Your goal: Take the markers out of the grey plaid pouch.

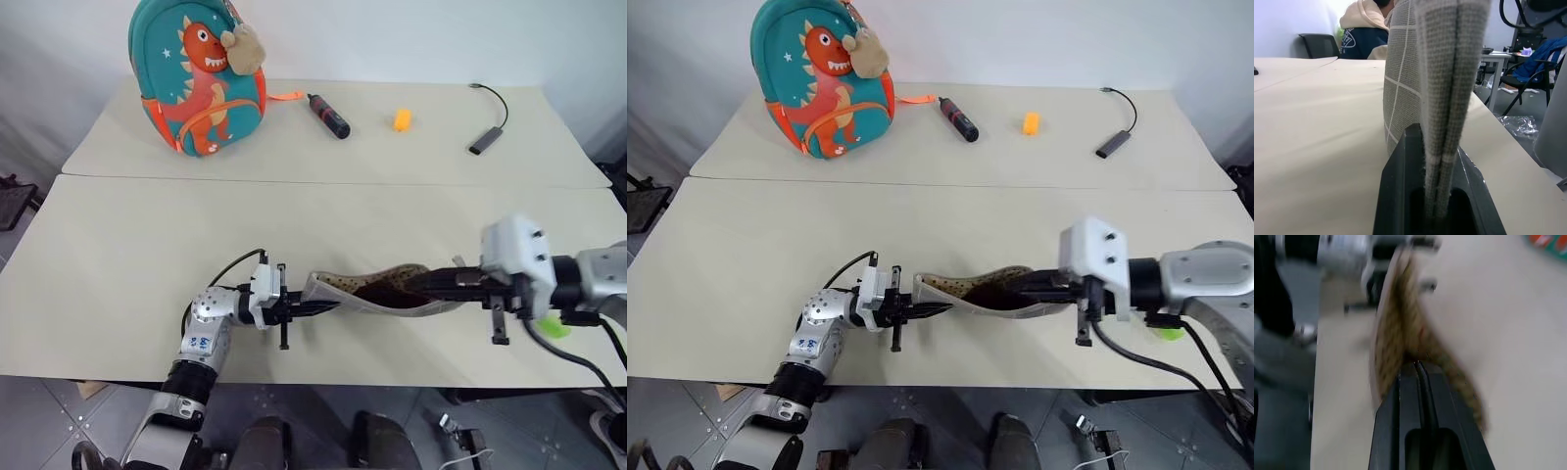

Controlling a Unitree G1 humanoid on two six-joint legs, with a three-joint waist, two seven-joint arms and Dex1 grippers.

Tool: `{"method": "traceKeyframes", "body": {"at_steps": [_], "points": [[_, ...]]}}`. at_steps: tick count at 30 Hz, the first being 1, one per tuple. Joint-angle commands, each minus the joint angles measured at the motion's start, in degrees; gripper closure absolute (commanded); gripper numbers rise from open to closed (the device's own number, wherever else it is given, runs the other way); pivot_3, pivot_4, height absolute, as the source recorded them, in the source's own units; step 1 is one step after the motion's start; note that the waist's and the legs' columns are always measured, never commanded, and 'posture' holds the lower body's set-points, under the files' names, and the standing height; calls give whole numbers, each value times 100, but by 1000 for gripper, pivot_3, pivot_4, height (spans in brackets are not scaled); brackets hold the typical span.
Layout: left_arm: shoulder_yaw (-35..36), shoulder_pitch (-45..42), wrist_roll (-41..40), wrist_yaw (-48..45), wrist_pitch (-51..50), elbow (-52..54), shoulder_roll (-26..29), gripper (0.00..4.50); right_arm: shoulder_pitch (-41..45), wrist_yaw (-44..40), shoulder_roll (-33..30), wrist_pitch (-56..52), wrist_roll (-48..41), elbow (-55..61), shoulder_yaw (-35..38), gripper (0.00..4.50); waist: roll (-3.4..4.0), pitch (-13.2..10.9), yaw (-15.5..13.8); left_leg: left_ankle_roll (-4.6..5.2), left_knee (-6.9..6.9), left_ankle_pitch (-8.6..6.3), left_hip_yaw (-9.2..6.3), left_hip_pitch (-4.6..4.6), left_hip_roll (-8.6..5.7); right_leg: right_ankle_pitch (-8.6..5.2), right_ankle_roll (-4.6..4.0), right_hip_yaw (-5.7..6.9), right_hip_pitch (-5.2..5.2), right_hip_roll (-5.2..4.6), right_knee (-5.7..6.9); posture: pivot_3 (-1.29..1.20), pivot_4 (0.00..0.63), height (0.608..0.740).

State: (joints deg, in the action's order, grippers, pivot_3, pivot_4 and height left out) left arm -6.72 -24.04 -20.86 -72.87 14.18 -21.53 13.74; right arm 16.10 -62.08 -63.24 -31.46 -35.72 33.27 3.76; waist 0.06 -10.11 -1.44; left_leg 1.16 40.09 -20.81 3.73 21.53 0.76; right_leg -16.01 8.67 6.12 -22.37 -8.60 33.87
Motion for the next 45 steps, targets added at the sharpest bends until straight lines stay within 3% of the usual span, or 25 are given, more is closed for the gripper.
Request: {"method": "traceKeyframes", "body": {"at_steps": [1, 10, 13, 18, 30, 36, 43, 45], "points": [[-4, 74, -32, 52, -46, 288, 21, 4500, 98, -113, -13, 494, 701, -64, -396, 4423, 0, 0, 0, 0, 0, 0, 1, 0, 0, 0, 0, 1, 0, 0, 0, 0, 150, 740], [-59, 241, 57, 76, 55, 497, 127, 4500, 766, 727, 597, -271, 2013, -97, -1691, 4423, 0, 0, 8, -3, 1, 2, 2, 1, 2, 0, 0, 1, -2, 1, 2, 0, 150, 740], [-70, 295, 54, 91, 43, 540, 140, 4500, 1026, 789, 722, -419, 2404, -77, -2117, 3861, 0, 0, 12, -3, 2, 2, 1, 1, 2, 0, 0, 0, -3, 1, 2, 0, 150, 740], [-37, 371, 2, 156, -51, 627, 180, 4500, 1344, 557, 655, -483, 2917, -77, -2552, 2297, 0, 0, 13, -4, 1, 2, 2, 1, 3, 0, -1, 0, -4, 1, 2, 0, 150, 740], [-77, 454, -18, 181, -175, 737, 224, 4500, 2019, 411, 1138, -1516, 3625, -25, -3584, 2297, 1, 1, 33, -5, 1, 2, 1, 0, 5, -1, -2, 0, -6, 3, 6, 0, 150, 740], [-73, 380, -34, 219, -241, 692, 139, 4500, 2388, 318, 1488, -1455, 4142, -464, -4173, 2297, 1, 1, 112, -6, 1, 3, 2, 0, 4, -1, -2, 1, -6, 3, 8, 0, 150, 740], [-43, 338, -35, 252, -245, 645, 103, 4500, 2554, 127, 1549, -1144, 4571, -1219, -4338, 2297, 0, 1, 145, -7, 2, 3, 4, 0, 3, -1, -2, 2, -3, 3, 10, 0, 150, 740], [-29, 345, -29, 283, -251, 660, 111, 4500, 2539, 46, 1621, -1046, 4491, -1220, -4236, 2681, 0, 2, 144, -7, 3, 3, 4, 0, 2, -1, -2, 2, -2, 2, 9, 0, 150, 740]]}}
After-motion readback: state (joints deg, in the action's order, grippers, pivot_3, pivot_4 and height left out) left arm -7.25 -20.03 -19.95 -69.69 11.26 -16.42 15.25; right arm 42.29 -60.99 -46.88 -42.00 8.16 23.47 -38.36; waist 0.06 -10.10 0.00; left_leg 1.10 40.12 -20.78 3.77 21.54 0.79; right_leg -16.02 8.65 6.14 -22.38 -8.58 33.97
